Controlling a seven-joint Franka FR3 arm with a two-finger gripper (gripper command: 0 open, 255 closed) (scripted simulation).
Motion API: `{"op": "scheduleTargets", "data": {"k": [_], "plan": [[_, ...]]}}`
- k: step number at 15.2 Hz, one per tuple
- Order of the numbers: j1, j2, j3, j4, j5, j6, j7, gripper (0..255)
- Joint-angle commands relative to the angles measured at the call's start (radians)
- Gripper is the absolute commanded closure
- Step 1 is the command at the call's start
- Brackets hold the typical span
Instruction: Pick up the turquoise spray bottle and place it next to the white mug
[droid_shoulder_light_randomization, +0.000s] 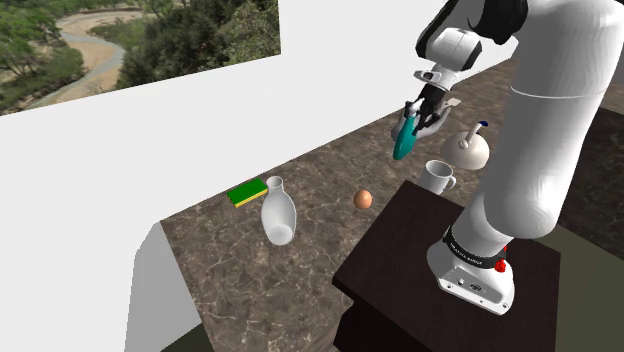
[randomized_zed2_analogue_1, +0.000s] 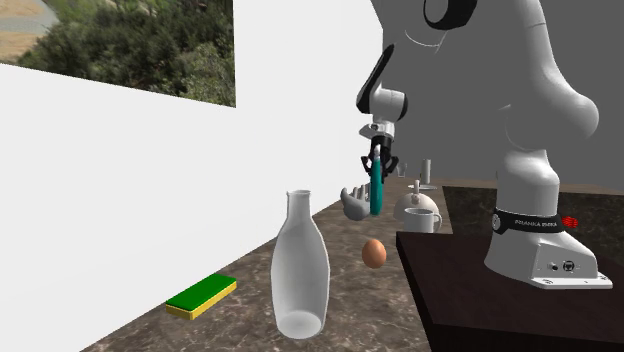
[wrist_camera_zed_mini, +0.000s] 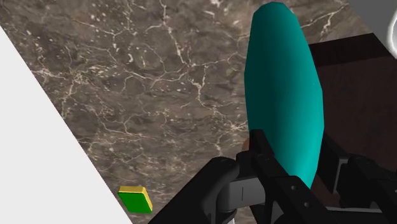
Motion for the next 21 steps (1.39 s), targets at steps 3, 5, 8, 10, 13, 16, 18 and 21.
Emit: {"op": "scheduleTargets", "data": {"k": [3, 5, 8, 10, 13, 16, 18, 21], "plan": [[-0.031, 0.054, 0.032, -0.009, 0.049, 0.022, -0.045, 255], [-0.047, 0.081, 0.049, -0.012, 0.073, 0.032, -0.066, 255], [-0.071, 0.121, 0.076, -0.015, 0.109, 0.048, -0.097, 255], [-0.086, 0.147, 0.095, -0.017, 0.133, 0.059, -0.117, 255], [-0.109, 0.185, 0.123, -0.017, 0.167, 0.074, -0.145, 255], [-0.130, 0.221, 0.149, -0.015, 0.199, 0.088, -0.171, 255], [-0.130, 0.221, 0.149, -0.015, 0.199, 0.088, -0.171, 255], [-0.130, 0.221, 0.149, -0.015, 0.199, 0.088, -0.171, 255]]}}
